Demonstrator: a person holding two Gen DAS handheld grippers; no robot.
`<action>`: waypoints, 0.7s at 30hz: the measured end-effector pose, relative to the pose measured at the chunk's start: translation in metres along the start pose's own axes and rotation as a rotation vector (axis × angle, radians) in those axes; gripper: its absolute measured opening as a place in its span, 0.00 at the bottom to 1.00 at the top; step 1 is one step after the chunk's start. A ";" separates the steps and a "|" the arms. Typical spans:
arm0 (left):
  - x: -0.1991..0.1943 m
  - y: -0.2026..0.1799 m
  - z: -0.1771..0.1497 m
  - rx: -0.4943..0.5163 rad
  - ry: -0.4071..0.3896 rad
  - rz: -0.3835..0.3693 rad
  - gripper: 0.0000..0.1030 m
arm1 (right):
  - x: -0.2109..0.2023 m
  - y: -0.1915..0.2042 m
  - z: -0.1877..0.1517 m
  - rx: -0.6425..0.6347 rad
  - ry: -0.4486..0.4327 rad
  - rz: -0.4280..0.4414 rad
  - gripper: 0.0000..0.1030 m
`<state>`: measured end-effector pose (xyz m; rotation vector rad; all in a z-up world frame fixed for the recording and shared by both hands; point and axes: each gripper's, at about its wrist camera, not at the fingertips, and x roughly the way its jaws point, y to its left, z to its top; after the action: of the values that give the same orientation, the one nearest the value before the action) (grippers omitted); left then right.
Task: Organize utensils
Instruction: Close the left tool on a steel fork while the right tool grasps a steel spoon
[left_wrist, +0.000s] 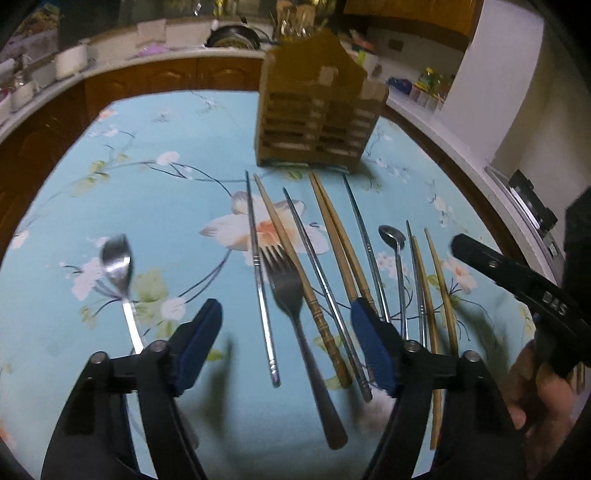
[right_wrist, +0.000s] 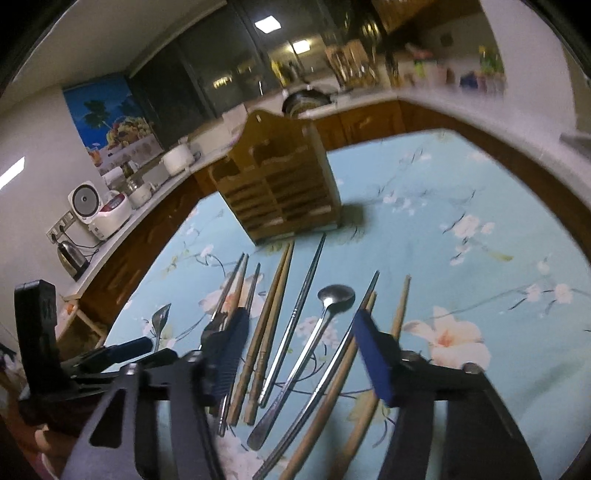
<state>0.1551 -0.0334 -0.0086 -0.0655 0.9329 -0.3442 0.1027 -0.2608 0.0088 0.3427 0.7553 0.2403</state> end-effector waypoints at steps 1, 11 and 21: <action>0.004 0.000 0.002 0.002 0.012 -0.003 0.63 | 0.005 -0.003 0.002 0.007 0.018 0.008 0.44; 0.041 0.001 0.013 0.002 0.117 -0.018 0.41 | 0.059 -0.017 0.008 0.051 0.191 0.003 0.37; 0.046 -0.002 0.020 0.051 0.099 -0.029 0.22 | 0.077 -0.032 0.015 0.098 0.214 0.032 0.06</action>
<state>0.1953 -0.0513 -0.0317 -0.0150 1.0212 -0.4007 0.1701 -0.2680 -0.0419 0.4264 0.9749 0.2732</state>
